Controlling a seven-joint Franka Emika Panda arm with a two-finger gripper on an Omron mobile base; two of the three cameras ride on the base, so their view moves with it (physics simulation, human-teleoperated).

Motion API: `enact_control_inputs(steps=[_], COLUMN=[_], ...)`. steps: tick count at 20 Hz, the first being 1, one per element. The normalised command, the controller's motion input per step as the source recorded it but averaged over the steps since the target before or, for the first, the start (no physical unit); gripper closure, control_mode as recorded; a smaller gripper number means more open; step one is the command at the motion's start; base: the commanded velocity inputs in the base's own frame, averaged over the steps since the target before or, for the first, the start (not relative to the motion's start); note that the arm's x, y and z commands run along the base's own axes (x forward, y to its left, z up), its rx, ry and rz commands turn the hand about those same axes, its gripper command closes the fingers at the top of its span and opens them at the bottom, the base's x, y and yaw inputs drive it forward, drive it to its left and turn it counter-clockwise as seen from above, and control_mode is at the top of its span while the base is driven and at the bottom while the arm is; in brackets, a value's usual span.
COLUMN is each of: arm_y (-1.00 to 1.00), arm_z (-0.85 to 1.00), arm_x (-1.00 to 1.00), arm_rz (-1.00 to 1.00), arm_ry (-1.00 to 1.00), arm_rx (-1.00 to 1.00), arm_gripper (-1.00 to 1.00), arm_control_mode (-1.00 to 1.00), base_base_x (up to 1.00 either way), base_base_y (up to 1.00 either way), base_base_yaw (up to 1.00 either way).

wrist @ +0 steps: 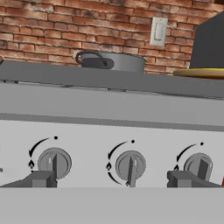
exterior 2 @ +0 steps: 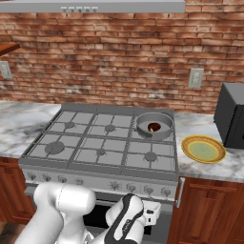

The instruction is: Retrieve the frozen meat and place it in the pot on a burner. Then turn the burner on.

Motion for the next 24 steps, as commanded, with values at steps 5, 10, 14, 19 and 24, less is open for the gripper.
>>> enact_control_inputs(steps=[5,10,14,19,24], arm_y=[-0.12,-0.03,-0.14,-0.13,-0.11], arm_z=[-0.19,0.0,0.0,0.0,0.0], arm_x=[0.03,0.06,0.13,0.05,0.0], arm_rz=[0.0,0.02,0.04,0.02,0.0], arm_ry=[-0.03,-0.05,0.0,0.0,0.0], arm_rx=[0.0,0.0,0.0,0.01,0.01], arm_gripper=[-1.0,-1.0,-1.0,-1.0,-1.0], arm_control_mode=[-1.0,-1.0,-1.0,-1.0,-1.0], base_base_x=[0.0,0.0,0.0,0.0,0.0], base_base_y=[0.0,0.0,0.0,0.0,0.0], base_base_yaw=[0.0,0.0,0.0,0.0,0.0])
